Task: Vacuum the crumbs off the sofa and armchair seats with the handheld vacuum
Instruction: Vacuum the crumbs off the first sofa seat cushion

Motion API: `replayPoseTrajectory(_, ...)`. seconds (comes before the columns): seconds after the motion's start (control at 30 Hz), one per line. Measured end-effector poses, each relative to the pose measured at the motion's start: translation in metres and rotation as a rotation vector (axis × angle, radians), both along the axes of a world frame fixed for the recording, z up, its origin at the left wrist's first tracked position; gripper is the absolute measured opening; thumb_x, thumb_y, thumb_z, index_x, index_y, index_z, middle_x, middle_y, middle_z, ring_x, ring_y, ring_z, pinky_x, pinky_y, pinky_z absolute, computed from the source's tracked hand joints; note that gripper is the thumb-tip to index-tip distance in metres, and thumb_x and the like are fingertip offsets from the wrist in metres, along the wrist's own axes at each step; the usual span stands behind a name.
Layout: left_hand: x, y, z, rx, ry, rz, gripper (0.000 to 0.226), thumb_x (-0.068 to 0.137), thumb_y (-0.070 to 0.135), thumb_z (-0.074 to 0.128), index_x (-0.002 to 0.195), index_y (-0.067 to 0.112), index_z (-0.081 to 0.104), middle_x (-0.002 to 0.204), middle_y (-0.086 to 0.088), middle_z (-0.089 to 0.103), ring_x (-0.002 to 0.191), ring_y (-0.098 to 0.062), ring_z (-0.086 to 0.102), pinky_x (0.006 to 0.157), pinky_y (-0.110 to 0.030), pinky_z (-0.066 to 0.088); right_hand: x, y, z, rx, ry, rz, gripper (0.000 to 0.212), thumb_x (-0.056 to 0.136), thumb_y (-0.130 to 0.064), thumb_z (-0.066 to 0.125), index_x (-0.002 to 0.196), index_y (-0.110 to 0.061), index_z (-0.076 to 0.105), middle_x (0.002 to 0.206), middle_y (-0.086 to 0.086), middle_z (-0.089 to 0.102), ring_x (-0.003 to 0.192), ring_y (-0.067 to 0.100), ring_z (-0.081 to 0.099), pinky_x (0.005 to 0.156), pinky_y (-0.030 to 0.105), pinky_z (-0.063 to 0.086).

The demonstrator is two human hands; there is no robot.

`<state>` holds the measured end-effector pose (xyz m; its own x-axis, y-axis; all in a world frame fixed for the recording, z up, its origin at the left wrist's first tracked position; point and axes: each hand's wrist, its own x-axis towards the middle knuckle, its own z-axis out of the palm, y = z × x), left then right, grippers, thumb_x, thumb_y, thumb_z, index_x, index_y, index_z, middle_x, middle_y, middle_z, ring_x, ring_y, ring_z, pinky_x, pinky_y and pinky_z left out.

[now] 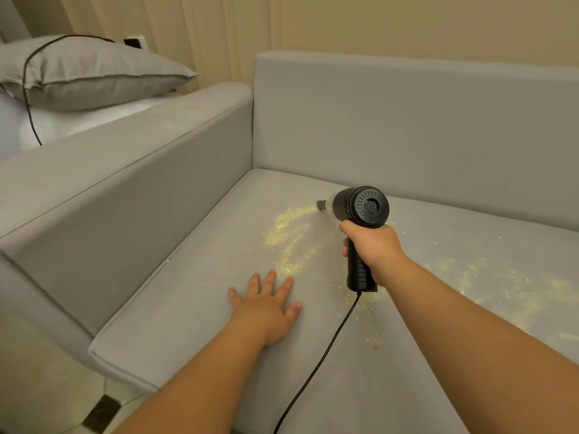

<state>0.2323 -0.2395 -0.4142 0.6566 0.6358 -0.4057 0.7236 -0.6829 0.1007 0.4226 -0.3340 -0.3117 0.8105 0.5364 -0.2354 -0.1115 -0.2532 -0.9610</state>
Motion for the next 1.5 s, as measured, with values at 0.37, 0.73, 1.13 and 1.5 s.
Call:
replayPoseTrajectory(0.37, -0.005, 0.001, 0.005, -0.029, 0.047, -0.039, 0.066, 0.103, 0.068, 0.013, 0.16, 0.048, -0.013, 0.169, 0.009, -0.026, 0.157, -0.025, -0.02, 0.116, -0.075, -0.005, -0.014, 0.005, -0.004, -0.019, -0.031, 0.032, 0.01, 0.083, -0.016, 0.075, 0.092, -0.014, 0.07, 0.075, 0.009, 0.07, 0.062, 0.024, 0.069, 0.073, 0.039, 0.06)
replayPoseTrajectory(0.73, -0.002, 0.008, 0.007, -0.049, 0.1, -0.073, 0.067, 0.102, 0.069, 0.012, 0.157, 0.049, -0.02, 0.166, 0.009, -0.033, 0.155, -0.025, -0.027, 0.115, -0.075, -0.007, -0.022, 0.021, -0.005, -0.021, -0.031, 0.043, 0.007, 0.084, -0.015, 0.073, 0.089, -0.014, 0.068, 0.075, 0.008, 0.068, 0.058, 0.02, 0.067, 0.069, 0.034, 0.056)
replayPoseTrajectory(1.13, -0.001, 0.009, 0.006, -0.04, 0.047, -0.062, 0.067, 0.102, 0.069, 0.014, 0.159, 0.049, -0.015, 0.165, 0.008, -0.036, 0.155, -0.024, -0.028, 0.115, -0.077, -0.004, -0.014, 0.011, 0.006, -0.001, -0.012, 0.002, 0.014, 0.085, -0.017, 0.075, 0.097, -0.011, 0.072, 0.079, 0.009, 0.072, 0.061, 0.02, 0.07, 0.075, 0.04, 0.061)
replayPoseTrajectory(1.5, 0.002, 0.008, 0.007, -0.055, 0.094, -0.059, 0.067, 0.102, 0.07, 0.012, 0.158, 0.049, -0.018, 0.167, 0.009, -0.031, 0.155, -0.023, -0.025, 0.113, -0.078, -0.005, -0.028, 0.008, 0.002, -0.002, 0.021, 0.045, 0.01, 0.085, -0.015, 0.073, 0.094, -0.012, 0.07, 0.074, 0.009, 0.068, 0.06, 0.022, 0.067, 0.068, 0.035, 0.057)
